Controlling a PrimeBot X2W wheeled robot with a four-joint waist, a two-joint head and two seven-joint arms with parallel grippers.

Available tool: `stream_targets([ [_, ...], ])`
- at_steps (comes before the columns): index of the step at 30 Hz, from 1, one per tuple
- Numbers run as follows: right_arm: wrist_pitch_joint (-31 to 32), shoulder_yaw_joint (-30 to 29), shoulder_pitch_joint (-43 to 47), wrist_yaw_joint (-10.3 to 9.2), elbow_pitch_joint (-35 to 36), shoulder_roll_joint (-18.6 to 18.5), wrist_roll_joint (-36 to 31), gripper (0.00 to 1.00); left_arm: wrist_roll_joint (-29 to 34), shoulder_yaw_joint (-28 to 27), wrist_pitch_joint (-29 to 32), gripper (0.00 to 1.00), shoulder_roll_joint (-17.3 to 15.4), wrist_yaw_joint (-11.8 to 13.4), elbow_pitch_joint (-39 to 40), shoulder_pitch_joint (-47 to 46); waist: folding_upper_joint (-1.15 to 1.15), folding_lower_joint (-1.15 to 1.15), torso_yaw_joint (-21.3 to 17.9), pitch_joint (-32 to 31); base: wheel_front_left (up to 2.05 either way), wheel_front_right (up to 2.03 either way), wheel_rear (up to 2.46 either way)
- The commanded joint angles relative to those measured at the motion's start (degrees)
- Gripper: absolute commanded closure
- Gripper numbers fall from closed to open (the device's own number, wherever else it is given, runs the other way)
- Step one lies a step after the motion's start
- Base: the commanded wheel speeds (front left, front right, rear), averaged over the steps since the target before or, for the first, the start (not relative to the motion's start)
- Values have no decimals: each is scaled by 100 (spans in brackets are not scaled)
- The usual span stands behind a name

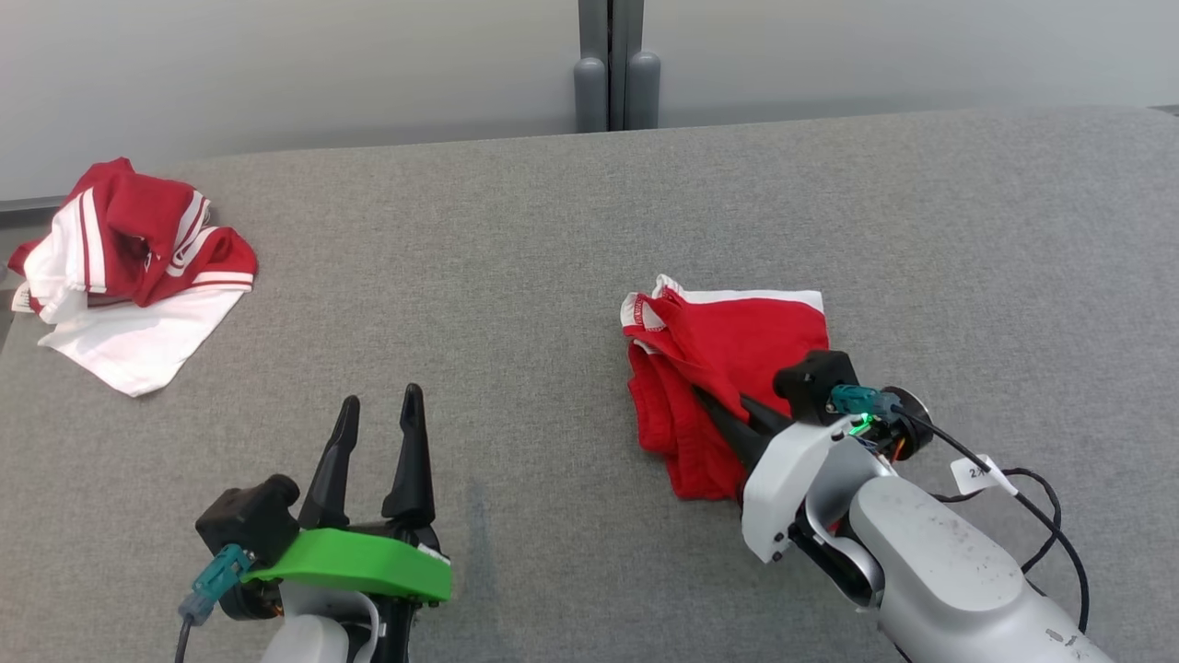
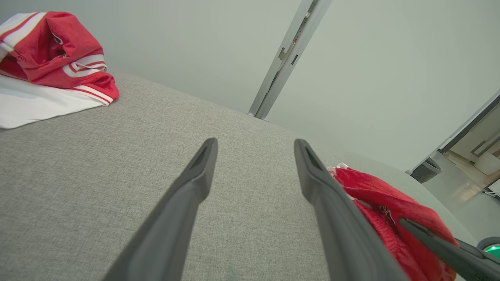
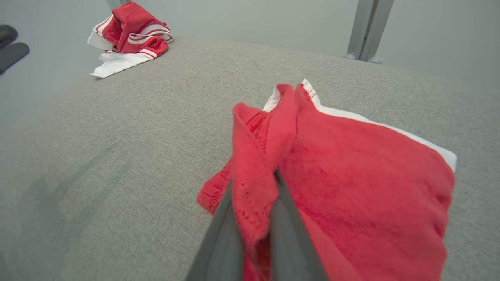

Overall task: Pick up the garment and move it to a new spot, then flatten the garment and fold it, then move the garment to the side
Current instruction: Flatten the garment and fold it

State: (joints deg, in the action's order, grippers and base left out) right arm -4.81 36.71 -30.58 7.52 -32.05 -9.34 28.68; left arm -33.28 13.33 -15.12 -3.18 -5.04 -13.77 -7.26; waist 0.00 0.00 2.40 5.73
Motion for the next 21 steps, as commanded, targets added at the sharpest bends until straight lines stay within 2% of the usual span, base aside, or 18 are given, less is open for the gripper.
stream_targets([
  [1,38,30,110,-7,88,-33,-39,100,41,-20,-4,0,3,-32,6,60,0,0,-19,3,0,0,0],
  [11,383,205,359,-7,560,-129,-336,100,75,-5,-4,0,17,-47,-17,28,0,0,-124,38,0,0,0],
  [12,385,197,389,-7,572,-106,-375,70,74,-2,-4,0,18,-50,-23,16,0,0,-125,41,0,0,0],
  [13,373,182,421,-7,593,-71,-366,62,69,-1,-4,0,18,-50,-28,7,0,0,-126,41,0,0,0],
  [14,357,181,444,-7,615,-42,-374,0,60,1,-4,0,20,-52,-35,-1,0,0,-126,40,0,0,0],
  [21,157,18,550,-7,834,-24,-425,0,192,56,-4,0,24,-65,-73,40,0,0,-121,-41,0,0,0],
])
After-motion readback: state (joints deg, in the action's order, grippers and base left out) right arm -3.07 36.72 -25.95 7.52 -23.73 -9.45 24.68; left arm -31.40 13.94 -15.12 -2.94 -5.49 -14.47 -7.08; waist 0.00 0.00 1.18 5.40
